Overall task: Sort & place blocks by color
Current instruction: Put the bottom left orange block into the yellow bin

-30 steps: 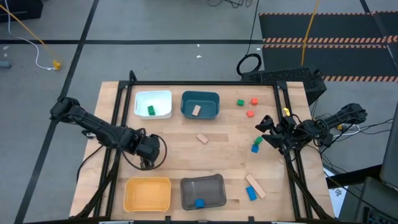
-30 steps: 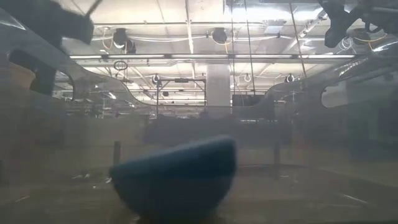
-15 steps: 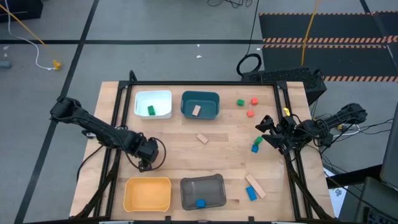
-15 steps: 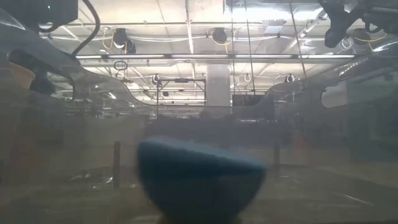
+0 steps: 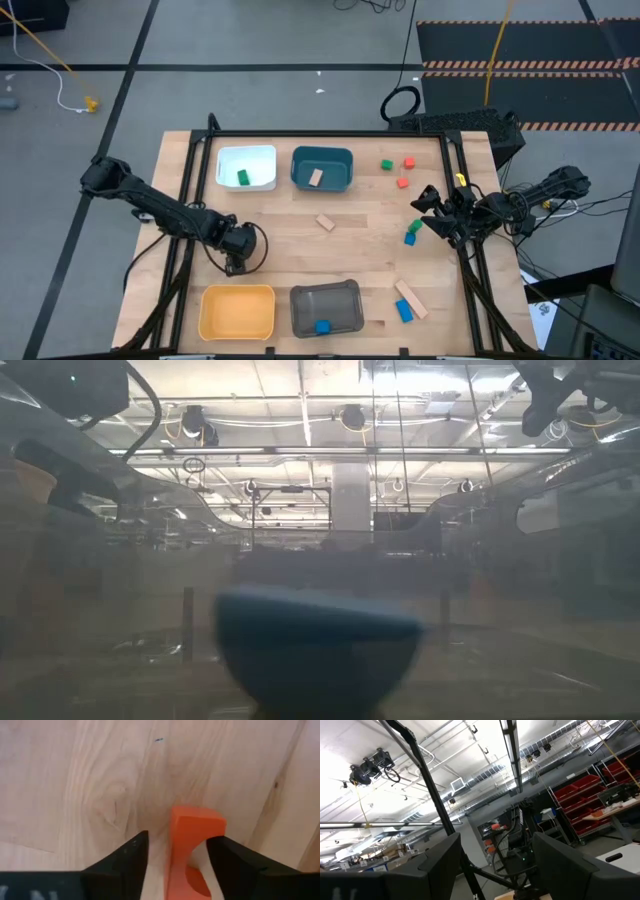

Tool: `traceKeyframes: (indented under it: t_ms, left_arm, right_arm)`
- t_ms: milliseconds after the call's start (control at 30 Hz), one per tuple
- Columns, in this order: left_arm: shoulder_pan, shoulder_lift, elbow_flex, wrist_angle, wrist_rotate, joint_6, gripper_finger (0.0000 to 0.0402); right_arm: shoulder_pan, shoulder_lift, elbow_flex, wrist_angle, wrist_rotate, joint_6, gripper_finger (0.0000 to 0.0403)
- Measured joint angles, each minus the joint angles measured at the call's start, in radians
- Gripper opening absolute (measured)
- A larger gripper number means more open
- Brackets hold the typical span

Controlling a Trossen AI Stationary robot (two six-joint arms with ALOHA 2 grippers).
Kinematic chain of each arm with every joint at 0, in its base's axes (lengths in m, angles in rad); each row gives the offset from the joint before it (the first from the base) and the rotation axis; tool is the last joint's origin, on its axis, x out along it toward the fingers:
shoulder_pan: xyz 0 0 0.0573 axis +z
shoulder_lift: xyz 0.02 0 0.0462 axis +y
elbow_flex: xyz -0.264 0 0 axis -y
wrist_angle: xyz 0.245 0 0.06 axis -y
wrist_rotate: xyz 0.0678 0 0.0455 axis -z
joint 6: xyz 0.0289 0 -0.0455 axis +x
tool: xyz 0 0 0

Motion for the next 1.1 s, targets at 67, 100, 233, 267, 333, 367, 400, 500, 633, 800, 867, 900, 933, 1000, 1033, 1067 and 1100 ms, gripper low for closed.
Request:
traceKeyframes:
  t_ms: [67, 100, 233, 267, 333, 367, 400, 500, 633, 800, 867, 900, 933, 1000, 1033, 1067, 1100]
  left_arm:
    - [0.008, 0.0, 0.0, 0.0, -0.007, 0.003, 0.016]
    - [0.012, 0.0, 0.0, 0.0, -0.012, 0.008, 0.0145]
    - [0.029, 0.0, 0.0, 0.0, -0.017, 0.04, 0.0091]
    - [0.034, 0.0, 0.0, 0.0, -0.017, 0.048, 0.0081]
    - [0.047, 0.0, 0.0, 0.002, -0.018, 0.059, 0.0067]
    - [0.054, 0.0, 0.0, 0.004, -0.018, 0.065, 0.0063]
    - [0.062, 0.0, 0.0, 0.005, -0.018, 0.074, 0.0061]
    - [0.083, 0.0, 0.0, 0.01, -0.017, 0.082, 0.0063]
    - [0.109, 0.0, 0.0, 0.028, -0.012, 0.083, 0.0064]
    - [0.159, 0.0, 0.053, 0.039, 0.018, 0.102, 0.0063]
    - [0.178, 0.0, 0.096, 0.04, 0.017, 0.124, 0.0063]
    - [0.184, 0.0, 0.119, 0.039, 0.014, 0.131, 0.0063]
    - [0.187, 0.0, 0.141, 0.039, 0.004, 0.134, 0.0063]
    - [0.189, 0.0, 0.181, 0.032, -0.024, 0.133, 0.0063]
    - [0.188, 0.0, 0.198, 0.022, -0.031, 0.134, 0.0063]
    - [0.183, 0.0, 0.215, 0.013, -0.036, 0.133, 0.0063]
    - [0.176, 0.0, 0.234, 0.01, -0.037, 0.133, 0.0063]
  right_arm:
    - [0.0, 0.0, 0.0, 0.0, 0.0, 0.0, 0.0242]
    - [0.0, 0.0, 0.0, 0.0, 0.0, 0.0, 0.0242]
    - [0.0, 0.0, 0.0, 0.0, 0.0, 0.0, 0.0242]
    - [0.0, 0.0, 0.0, 0.0, 0.0, 0.0, 0.0242]
    - [0.0, 0.0, 0.0, 0.0, 0.0, 0.0, 0.0242]
    - [0.0, 0.0, 0.0, 0.0, 0.0, 0.0, 0.0242]
    - [0.0, 0.0, 0.0, 0.0, 0.0, 0.0, 0.0242]
    - [0.0, 0.0, 0.0, 0.0, 0.0, 0.0, 0.0242]
    - [0.0, 0.0, 0.0, 0.0, 0.0, 0.0, 0.0242]
    - [0.0, 0.0, 0.0, 0.0, 0.0, 0.0, 0.0242]
    - [0.0, 0.0, 0.0, 0.0, 0.0, 0.0, 0.0242]
    - [0.0, 0.0, 0.0, 0.0, 0.0, 0.0, 0.0242]
    - [0.0, 0.0, 0.0, 0.0, 0.0, 0.0, 0.0242]
    - [0.0, 0.0, 0.0, 0.0, 0.0, 0.0, 0.0242]
    - [0.0, 0.0, 0.0, 0.0, 0.0, 0.0, 0.0242]
    - [0.0, 0.0, 0.0, 0.0, 0.0, 0.0, 0.0242]
    - [0.0, 0.0, 0.0, 0.0, 0.0, 0.0, 0.0242]
